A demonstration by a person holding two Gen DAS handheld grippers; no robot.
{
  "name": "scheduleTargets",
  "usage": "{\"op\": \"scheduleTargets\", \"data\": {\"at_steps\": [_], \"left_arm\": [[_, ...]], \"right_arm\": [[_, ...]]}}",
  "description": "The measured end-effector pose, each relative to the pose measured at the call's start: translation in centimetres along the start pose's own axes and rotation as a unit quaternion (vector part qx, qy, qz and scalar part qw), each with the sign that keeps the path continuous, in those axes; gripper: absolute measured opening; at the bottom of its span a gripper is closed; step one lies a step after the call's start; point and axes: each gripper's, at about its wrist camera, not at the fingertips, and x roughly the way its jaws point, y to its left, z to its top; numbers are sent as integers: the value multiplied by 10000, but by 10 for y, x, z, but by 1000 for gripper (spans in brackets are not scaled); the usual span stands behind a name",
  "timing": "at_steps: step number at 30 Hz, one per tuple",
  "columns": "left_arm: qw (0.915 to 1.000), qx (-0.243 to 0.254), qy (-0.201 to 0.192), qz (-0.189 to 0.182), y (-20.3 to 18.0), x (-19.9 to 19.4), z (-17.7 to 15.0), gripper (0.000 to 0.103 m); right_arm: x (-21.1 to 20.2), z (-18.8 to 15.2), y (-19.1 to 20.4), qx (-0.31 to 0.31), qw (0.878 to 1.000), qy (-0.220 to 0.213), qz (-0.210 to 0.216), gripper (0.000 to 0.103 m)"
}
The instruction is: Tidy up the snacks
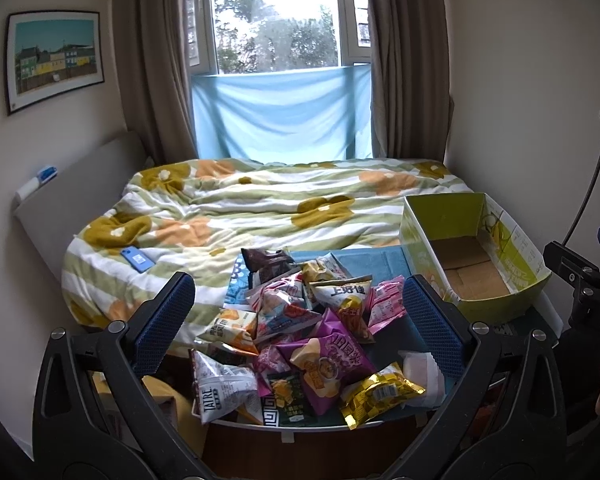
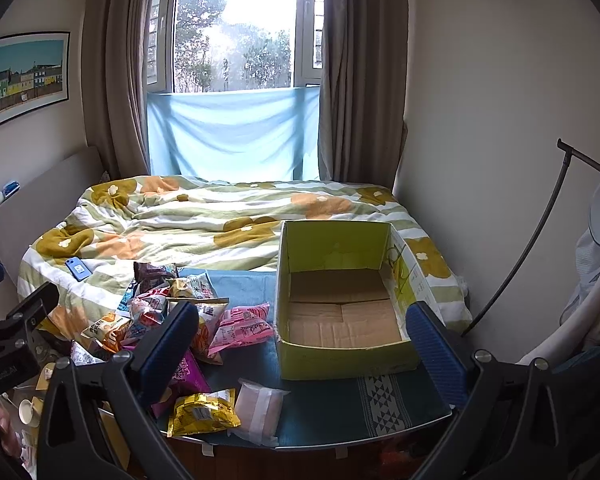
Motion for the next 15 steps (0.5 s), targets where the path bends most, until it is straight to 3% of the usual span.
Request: {"op": "scheduleTargets", "data": {"at_steps": [15], "left_arm": [[10000, -73, 15, 9, 7, 3, -3, 103]], "right_arm": [[4, -2, 2, 13, 10000, 38, 8, 103]]}}
